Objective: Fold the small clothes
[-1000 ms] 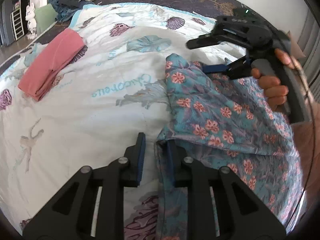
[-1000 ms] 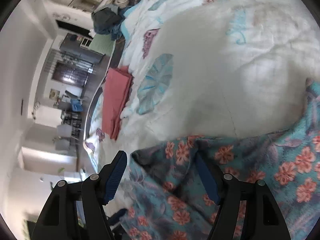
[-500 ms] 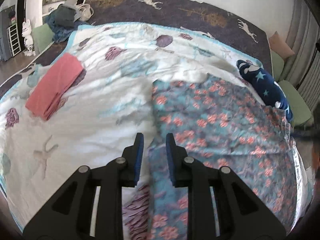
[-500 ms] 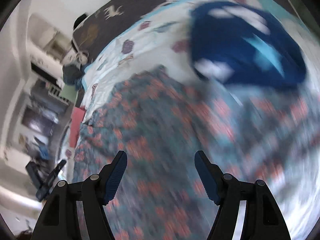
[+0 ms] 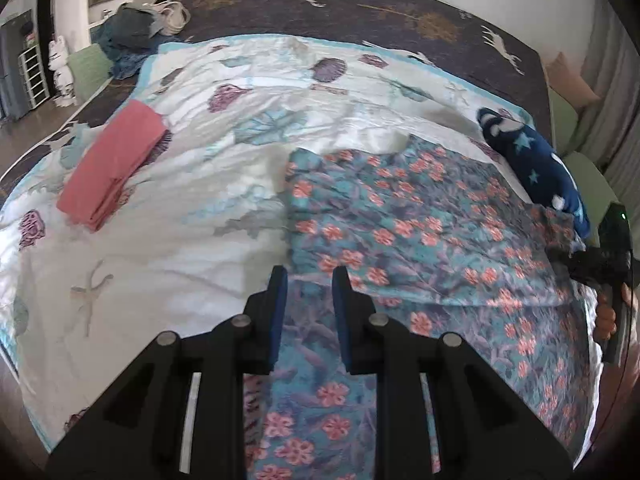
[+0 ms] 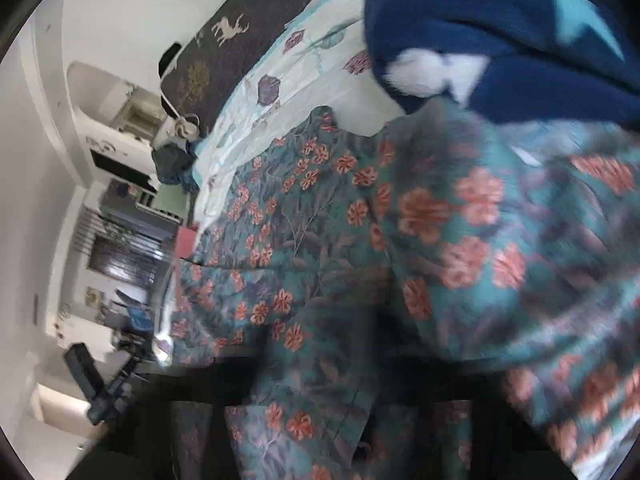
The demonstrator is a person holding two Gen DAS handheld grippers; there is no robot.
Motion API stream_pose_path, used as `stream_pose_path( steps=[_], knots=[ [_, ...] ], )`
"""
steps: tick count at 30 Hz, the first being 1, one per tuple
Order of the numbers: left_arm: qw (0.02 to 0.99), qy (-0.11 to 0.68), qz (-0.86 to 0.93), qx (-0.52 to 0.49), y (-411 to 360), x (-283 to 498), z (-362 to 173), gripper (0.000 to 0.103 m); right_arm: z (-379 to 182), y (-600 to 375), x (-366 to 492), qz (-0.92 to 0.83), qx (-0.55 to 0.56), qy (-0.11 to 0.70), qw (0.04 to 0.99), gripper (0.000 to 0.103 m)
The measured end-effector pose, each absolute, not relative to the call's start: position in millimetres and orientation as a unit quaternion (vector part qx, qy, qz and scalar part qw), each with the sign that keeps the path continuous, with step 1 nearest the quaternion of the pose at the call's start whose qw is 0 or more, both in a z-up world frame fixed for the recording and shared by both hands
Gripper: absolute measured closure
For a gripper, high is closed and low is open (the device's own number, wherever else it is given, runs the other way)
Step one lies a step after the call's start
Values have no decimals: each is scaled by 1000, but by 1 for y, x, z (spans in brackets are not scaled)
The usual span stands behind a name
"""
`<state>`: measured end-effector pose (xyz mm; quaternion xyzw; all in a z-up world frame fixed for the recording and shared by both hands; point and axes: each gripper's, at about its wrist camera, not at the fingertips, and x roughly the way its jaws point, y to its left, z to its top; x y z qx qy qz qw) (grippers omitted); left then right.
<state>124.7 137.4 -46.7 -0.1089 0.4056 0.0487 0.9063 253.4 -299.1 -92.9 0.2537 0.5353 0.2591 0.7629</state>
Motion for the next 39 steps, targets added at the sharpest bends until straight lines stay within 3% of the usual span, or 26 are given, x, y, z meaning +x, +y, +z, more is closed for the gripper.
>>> stream_pose_path(
  steps=[5,14,19,23,24,25,26,34,37,39],
  knots=[
    [902,416,62,-102,143,151,-49,79,-57,-319,224,244,264,471,806,100],
    [887,456,49,-60,129,226,-68,78,-76,-376,182,197,302,482,799,99],
    [876,478,57,-35,120,254,-77,67,-80,-373,181,194,296,489,797,97],
    [862,502,34,-54,121,267,-88,67,-80,-379,183,193,317,483,793,80],
    [861,504,29,-61,122,268,-90,71,-80,-382,181,193,317,481,794,75],
    [862,502,19,-70,121,271,-90,90,-78,-384,179,195,314,479,796,73],
    [863,500,6,-77,121,273,-88,96,-77,-384,176,196,308,480,798,72],
    [917,395,63,4,130,285,-32,101,-72,-373,166,202,298,485,797,72],
    [903,427,52,7,140,285,-36,101,-69,-369,158,206,297,483,798,72],
    [900,433,40,-5,143,273,-38,95,-66,-363,156,206,290,481,801,70]
  ],
)
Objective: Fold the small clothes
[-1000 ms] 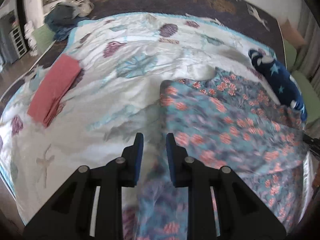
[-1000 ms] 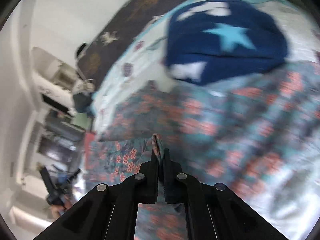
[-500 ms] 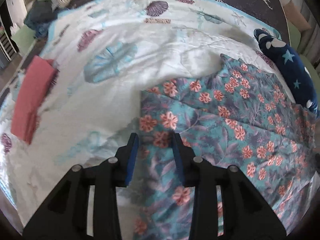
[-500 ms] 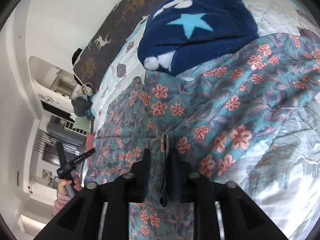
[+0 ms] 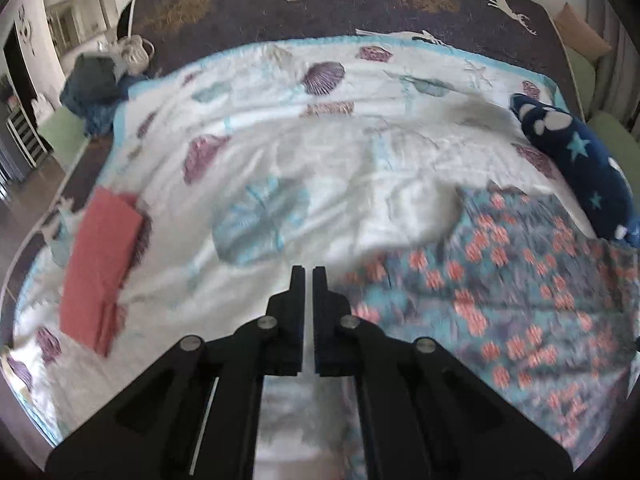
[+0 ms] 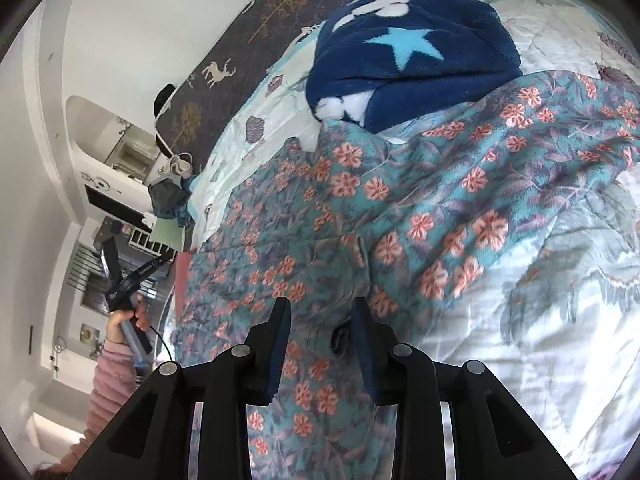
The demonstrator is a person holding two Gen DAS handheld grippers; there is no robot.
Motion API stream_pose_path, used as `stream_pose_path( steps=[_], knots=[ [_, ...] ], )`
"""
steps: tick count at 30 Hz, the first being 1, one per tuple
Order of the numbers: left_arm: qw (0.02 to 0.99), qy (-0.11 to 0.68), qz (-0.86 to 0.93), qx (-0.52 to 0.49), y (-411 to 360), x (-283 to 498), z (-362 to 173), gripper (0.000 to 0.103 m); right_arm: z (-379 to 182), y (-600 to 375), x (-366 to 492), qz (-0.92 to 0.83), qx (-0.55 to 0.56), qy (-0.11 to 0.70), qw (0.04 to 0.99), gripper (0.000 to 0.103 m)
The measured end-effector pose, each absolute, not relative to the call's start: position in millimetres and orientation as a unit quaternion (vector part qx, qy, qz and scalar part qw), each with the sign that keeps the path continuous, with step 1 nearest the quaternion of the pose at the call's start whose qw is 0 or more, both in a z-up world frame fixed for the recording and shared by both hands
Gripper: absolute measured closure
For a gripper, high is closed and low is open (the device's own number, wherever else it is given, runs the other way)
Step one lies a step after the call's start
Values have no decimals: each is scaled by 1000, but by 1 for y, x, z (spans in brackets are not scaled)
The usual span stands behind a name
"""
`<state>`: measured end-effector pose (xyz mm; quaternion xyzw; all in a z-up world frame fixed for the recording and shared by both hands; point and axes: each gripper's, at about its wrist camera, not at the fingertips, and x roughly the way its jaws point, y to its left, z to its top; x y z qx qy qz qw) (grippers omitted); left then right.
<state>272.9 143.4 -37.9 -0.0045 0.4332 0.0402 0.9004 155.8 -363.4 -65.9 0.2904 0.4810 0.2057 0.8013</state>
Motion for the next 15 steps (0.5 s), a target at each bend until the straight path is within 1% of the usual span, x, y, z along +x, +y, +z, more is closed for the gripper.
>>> stream_pose_path(
  steps=[1,2,3,5,7,9,11,13,14,15],
  knots=[
    [901,433,24,-11,143,261,-39,86,-64,-363,152,202,284,480,805,69],
    [901,433,10,-17,141,251,-39,73,-63,-362,150,198,279,480,808,67],
    [902,431,-2,-20,138,242,-41,67,-62,-362,147,195,275,480,810,66],
    [904,427,-23,-21,131,215,-44,45,-60,-361,141,194,274,480,811,65],
    [903,427,-36,-20,128,191,-52,35,-59,-361,135,200,275,478,810,64],
    [899,436,-43,-16,126,173,-64,35,-59,-361,131,205,275,477,809,59],
    [893,448,-38,-18,127,165,-75,35,-60,-359,130,215,282,476,805,56],
    [885,464,-27,-29,131,164,-86,35,-64,-352,138,234,279,476,800,49],
    [883,468,-22,-35,134,166,-89,35,-65,-348,143,236,266,477,804,40],
    [881,470,-20,-41,136,168,-93,35,-68,-343,149,232,251,480,808,35]
  ],
)
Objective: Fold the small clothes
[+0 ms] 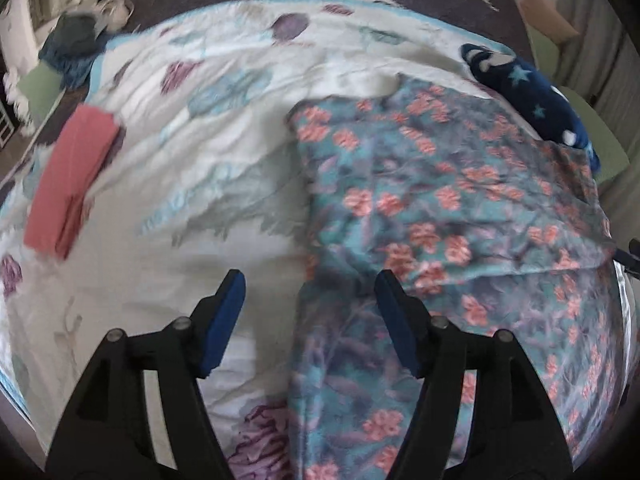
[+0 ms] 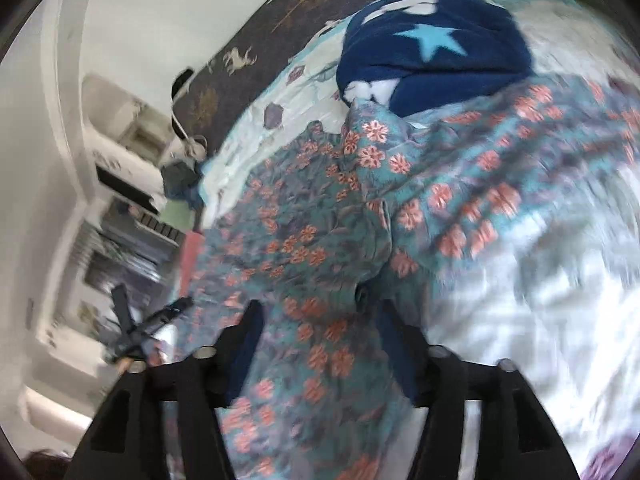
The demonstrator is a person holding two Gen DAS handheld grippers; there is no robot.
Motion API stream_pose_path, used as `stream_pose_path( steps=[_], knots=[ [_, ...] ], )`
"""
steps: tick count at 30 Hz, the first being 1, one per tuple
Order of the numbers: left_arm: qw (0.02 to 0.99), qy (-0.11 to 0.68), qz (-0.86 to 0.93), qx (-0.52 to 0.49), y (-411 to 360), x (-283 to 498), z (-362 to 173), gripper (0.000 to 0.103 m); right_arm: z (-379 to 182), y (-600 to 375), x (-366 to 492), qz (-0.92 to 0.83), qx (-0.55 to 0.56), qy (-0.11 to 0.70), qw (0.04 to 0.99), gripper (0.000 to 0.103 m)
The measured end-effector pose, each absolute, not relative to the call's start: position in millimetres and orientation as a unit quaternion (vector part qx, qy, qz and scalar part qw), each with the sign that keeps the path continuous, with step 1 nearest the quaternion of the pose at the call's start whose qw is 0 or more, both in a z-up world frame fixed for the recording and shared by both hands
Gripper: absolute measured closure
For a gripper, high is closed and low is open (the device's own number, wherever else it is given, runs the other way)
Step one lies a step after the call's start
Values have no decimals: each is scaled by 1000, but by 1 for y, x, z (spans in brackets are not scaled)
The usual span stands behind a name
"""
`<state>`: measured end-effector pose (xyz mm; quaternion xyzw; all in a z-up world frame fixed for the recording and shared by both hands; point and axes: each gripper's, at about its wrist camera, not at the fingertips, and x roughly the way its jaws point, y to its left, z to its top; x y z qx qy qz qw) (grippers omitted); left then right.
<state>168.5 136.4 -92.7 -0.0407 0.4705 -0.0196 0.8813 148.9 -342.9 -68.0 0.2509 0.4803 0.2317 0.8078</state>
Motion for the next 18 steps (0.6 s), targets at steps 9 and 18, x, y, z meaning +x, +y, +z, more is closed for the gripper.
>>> stream_pose_path(
  steps=[9,18],
  knots=[
    [883,464,47,-50,152,176,-96,34,-68,-317,162,405,396,465,681,33],
    [893,446,53,-14,144,165,-85,34,-68,-368,129,283,385,474,740,33]
  ],
)
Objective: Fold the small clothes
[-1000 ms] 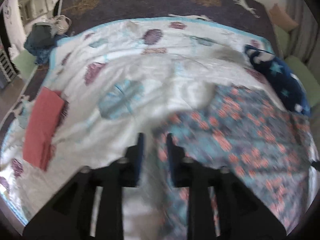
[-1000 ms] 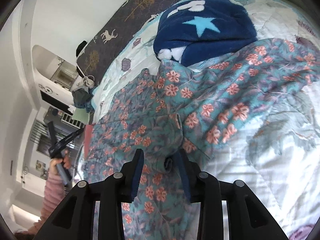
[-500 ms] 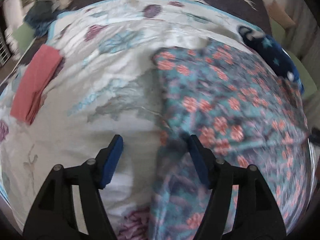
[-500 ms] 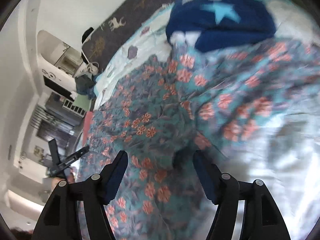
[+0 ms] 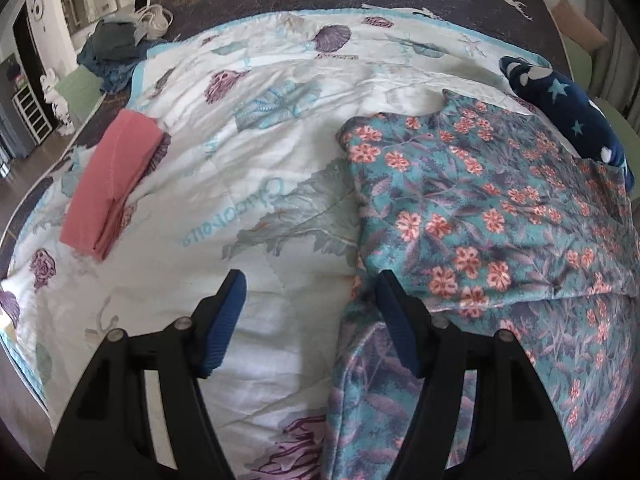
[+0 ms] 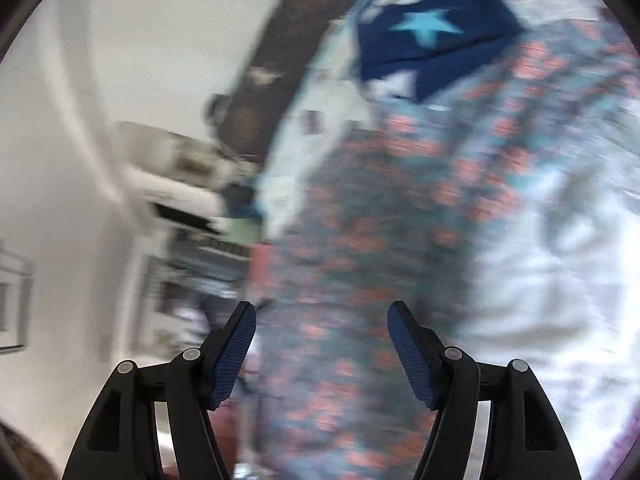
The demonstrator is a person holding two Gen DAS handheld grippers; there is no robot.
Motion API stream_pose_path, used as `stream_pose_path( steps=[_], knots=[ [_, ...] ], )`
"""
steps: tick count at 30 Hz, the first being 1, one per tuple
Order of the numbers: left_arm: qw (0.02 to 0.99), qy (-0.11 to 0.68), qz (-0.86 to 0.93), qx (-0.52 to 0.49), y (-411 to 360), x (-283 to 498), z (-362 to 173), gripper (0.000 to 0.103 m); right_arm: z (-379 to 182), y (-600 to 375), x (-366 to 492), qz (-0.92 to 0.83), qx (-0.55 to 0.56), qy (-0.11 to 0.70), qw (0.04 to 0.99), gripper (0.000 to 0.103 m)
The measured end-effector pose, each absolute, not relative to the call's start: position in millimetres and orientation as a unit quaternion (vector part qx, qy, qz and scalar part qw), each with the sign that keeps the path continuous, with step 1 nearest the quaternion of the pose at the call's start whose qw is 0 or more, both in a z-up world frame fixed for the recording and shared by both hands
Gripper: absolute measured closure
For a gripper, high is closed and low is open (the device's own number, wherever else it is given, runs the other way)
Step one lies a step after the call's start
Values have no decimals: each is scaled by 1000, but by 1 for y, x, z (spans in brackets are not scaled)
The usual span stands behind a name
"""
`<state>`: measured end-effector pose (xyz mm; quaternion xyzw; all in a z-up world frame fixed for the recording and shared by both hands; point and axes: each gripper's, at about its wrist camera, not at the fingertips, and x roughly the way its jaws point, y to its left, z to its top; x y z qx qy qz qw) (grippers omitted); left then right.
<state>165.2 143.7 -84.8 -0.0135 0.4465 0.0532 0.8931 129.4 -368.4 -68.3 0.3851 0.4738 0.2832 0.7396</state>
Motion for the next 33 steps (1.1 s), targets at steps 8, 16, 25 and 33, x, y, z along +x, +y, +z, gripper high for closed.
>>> stream_pose_path(
  steps=[8,16,25,33],
  knots=[
    [894,447,8,-19,143,152,-87,34,-95,-332,148,246,341,512,749,33],
    [894,447,30,12,139,155,-97,34,-106,-310,179,171,309,515,781,98],
    [893,444,71,8,151,144,-96,33,-101,-357,146,142,352,495,781,94],
    [909,414,26,-44,139,128,-54,33,-94,-465,120,29,432,422,796,74]
  ],
)
